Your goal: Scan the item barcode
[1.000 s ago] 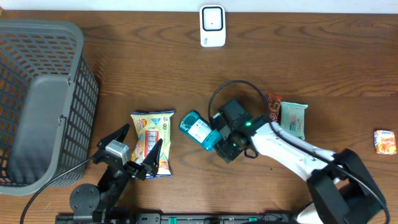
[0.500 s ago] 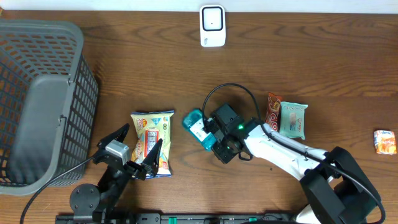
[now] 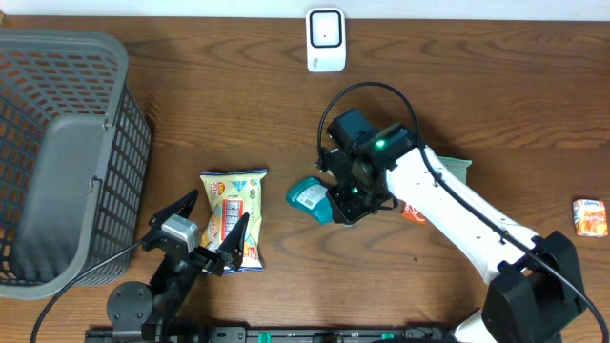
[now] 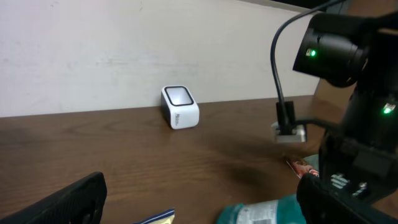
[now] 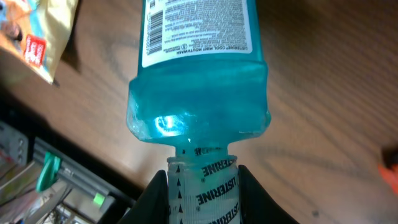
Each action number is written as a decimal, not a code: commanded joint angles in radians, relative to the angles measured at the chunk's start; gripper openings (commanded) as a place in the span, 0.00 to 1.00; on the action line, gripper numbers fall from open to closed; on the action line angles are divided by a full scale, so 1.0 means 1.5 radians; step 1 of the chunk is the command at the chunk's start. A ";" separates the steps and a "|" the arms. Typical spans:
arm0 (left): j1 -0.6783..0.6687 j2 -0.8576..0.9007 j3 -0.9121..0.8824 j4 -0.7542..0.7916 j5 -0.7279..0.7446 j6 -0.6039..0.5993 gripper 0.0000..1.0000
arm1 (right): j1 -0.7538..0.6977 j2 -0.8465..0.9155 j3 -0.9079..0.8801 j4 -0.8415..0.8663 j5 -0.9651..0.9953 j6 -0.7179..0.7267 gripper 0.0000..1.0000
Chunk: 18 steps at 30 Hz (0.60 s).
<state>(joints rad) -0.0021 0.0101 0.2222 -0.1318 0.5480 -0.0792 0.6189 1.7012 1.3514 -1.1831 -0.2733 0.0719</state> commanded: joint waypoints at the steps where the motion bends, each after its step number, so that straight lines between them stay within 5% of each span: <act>1: -0.003 -0.004 0.001 0.001 0.007 -0.003 0.98 | -0.022 -0.002 0.064 -0.035 -0.016 0.006 0.09; 18: -0.003 -0.004 0.001 0.001 0.007 -0.004 0.98 | -0.060 -0.002 0.185 -0.149 0.074 0.006 0.15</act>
<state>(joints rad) -0.0021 0.0101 0.2222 -0.1322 0.5480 -0.0788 0.5350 1.7012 1.5822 -1.3972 -0.2047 0.0719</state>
